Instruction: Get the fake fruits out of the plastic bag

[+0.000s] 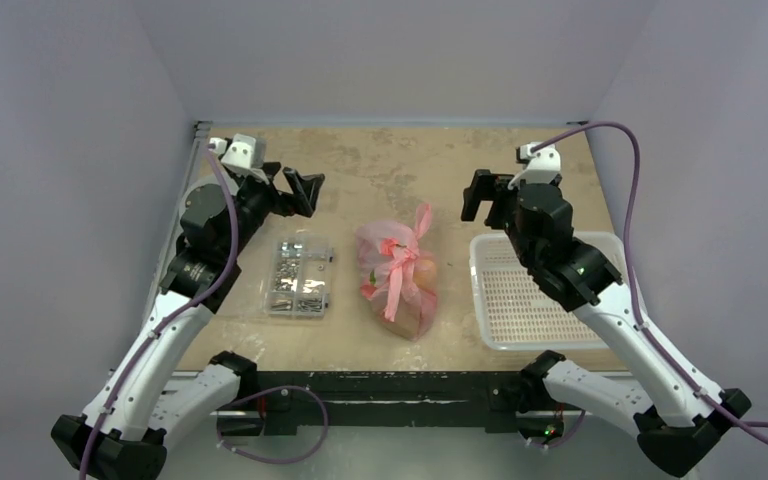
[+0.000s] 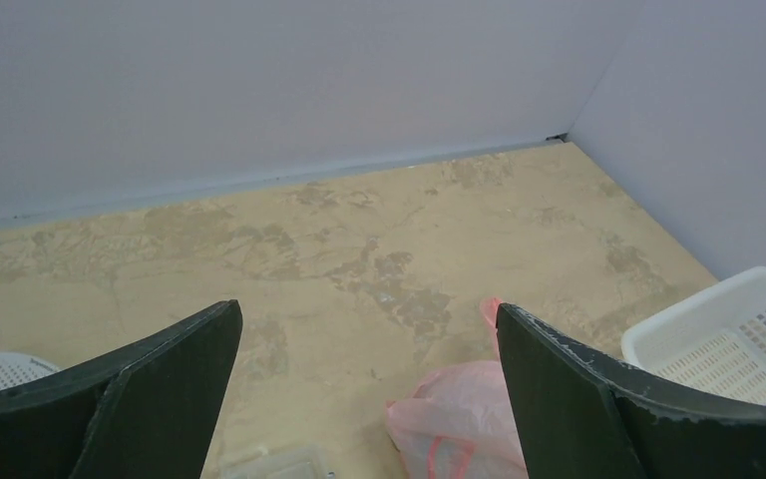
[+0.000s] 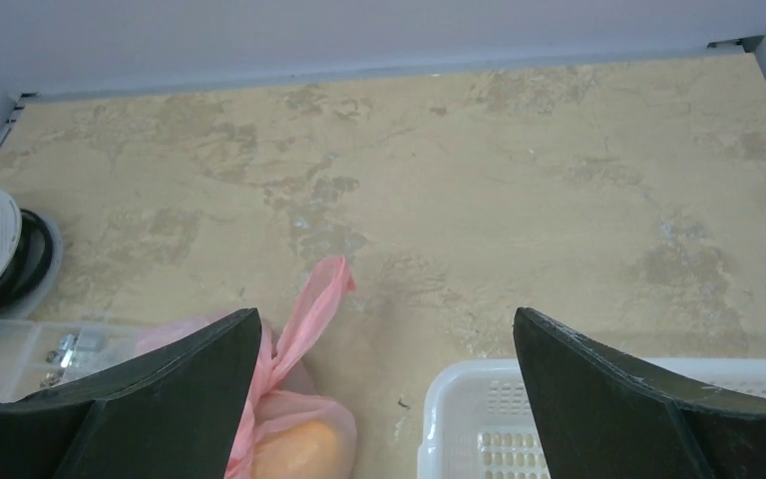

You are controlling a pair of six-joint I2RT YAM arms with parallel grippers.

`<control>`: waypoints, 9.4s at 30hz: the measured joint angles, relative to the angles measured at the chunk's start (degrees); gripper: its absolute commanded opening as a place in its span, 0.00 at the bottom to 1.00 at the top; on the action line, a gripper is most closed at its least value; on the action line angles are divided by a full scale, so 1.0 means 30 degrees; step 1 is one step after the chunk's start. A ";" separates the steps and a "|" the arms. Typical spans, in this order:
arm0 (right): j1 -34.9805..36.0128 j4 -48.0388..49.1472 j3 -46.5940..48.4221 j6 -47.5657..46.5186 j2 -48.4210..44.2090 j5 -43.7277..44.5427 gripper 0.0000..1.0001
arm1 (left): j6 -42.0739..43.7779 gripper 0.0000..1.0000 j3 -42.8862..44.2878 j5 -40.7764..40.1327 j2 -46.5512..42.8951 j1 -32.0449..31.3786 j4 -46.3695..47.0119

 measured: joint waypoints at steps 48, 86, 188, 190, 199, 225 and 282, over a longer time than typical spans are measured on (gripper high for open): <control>0.0437 0.4495 -0.7468 0.4408 0.1406 -1.3559 0.70 | 0.3169 0.74 0.5610 0.4342 1.1162 -0.7140 -0.8422; 0.0794 1.0936 -0.8830 0.6076 0.5326 -1.4498 0.00 | 0.4328 0.00 0.6666 0.0066 1.1256 -0.8255 -0.9901; 0.2404 0.5515 -0.2754 -0.0474 0.7694 -0.9442 0.00 | 0.3643 0.00 0.5799 -0.5479 0.9675 -0.8466 -0.9063; 0.2404 0.5530 -0.3242 -0.0466 0.6798 -0.9245 0.00 | 0.3468 0.00 0.5661 -0.6120 0.9464 -0.8451 -0.8998; 0.2499 0.6266 -0.5078 -0.0372 0.2382 -0.9887 0.00 | 0.3111 0.27 0.3861 -0.5144 0.6411 -0.8342 -0.7329; 0.2514 0.4860 -0.5078 -0.2025 0.3388 -1.4921 0.00 | 0.4765 0.59 0.5719 0.1719 1.0287 -0.8182 -0.8633; 0.2506 0.5260 -0.8561 0.1698 -0.1005 -1.1081 0.00 | 0.4568 0.40 0.5894 0.1304 1.1497 -0.8378 -0.8364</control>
